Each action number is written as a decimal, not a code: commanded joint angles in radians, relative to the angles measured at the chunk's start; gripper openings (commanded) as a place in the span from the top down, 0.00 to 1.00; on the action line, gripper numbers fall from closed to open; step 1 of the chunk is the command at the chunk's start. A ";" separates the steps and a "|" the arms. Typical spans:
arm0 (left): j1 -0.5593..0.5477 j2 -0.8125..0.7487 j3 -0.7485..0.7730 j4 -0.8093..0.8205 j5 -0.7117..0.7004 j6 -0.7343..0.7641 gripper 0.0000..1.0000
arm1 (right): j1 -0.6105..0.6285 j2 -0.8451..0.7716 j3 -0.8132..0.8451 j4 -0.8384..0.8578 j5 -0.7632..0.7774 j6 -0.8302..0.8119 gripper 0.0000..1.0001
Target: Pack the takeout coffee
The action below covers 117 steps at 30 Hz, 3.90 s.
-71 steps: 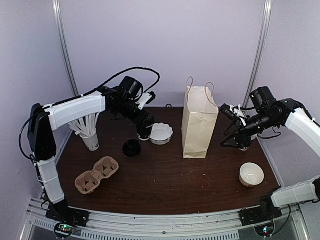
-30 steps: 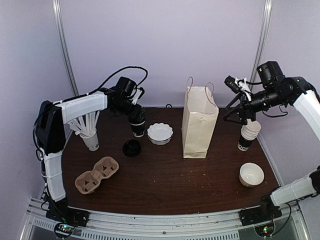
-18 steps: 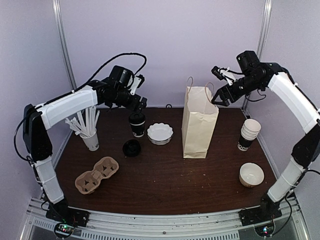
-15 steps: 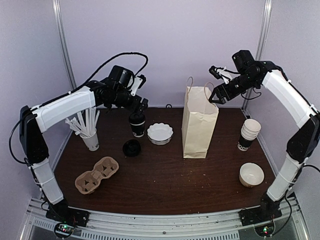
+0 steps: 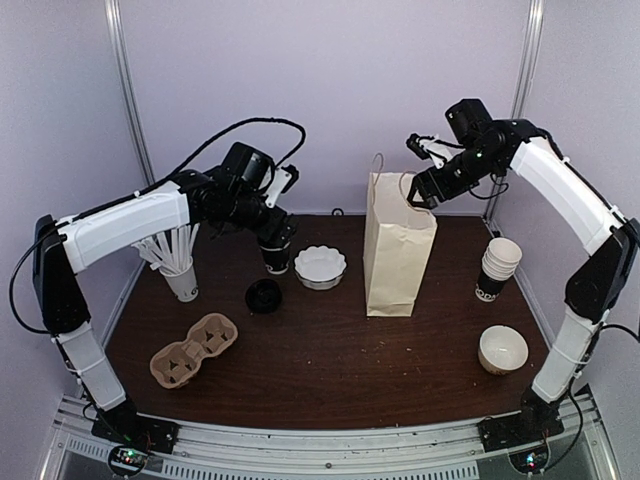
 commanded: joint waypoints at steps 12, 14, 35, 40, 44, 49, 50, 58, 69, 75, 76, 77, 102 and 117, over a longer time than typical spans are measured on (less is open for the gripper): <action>-0.029 -0.043 -0.002 0.013 -0.033 0.022 0.03 | -0.001 -0.247 -0.122 0.020 0.085 -0.055 0.22; -0.030 -0.043 -0.002 0.019 -0.037 0.022 0.04 | 0.006 -0.238 -0.137 0.027 0.004 -0.036 0.17; -0.049 -0.082 -0.047 0.003 -0.062 -0.004 0.04 | 0.059 0.016 0.020 0.010 0.269 0.049 0.59; -0.055 -0.083 -0.045 0.003 -0.062 -0.003 0.04 | 0.050 -0.009 -0.008 0.028 0.307 0.037 0.66; -0.055 -0.083 -0.047 0.003 -0.052 -0.010 0.04 | 0.027 0.013 0.000 0.022 0.266 0.047 0.74; -0.059 -0.098 -0.048 -0.013 -0.044 -0.016 0.04 | 0.008 0.040 0.022 0.017 0.271 0.051 0.83; -0.059 -0.104 -0.049 -0.018 -0.045 -0.017 0.04 | 0.002 0.039 0.024 0.019 0.267 0.051 0.86; -0.059 -0.150 -0.054 -0.055 -0.017 0.021 0.04 | -0.029 -0.020 0.020 0.021 0.187 -0.006 1.00; -0.057 -0.198 0.004 -0.359 0.028 0.066 0.04 | -0.034 -0.236 -0.105 -0.022 -0.179 -0.195 1.00; -0.033 -0.243 -0.008 -0.401 0.043 0.104 0.04 | -0.005 -0.314 -0.107 -0.139 -0.418 -0.264 1.00; -0.030 -0.242 0.004 -0.423 0.052 0.098 0.05 | 0.003 -0.321 -0.106 -0.164 -0.456 -0.283 1.00; -0.030 -0.241 0.013 -0.452 0.050 0.085 0.05 | 0.015 -0.328 -0.109 -0.188 -0.496 -0.309 1.00; 0.030 -0.429 -0.464 -0.701 0.165 -0.263 0.32 | 0.265 -0.201 -0.128 -0.325 -0.614 -0.639 1.00; 0.133 -0.237 -0.501 -0.644 0.259 -0.130 0.39 | 0.253 -0.226 -0.179 -0.263 -0.605 -0.646 1.00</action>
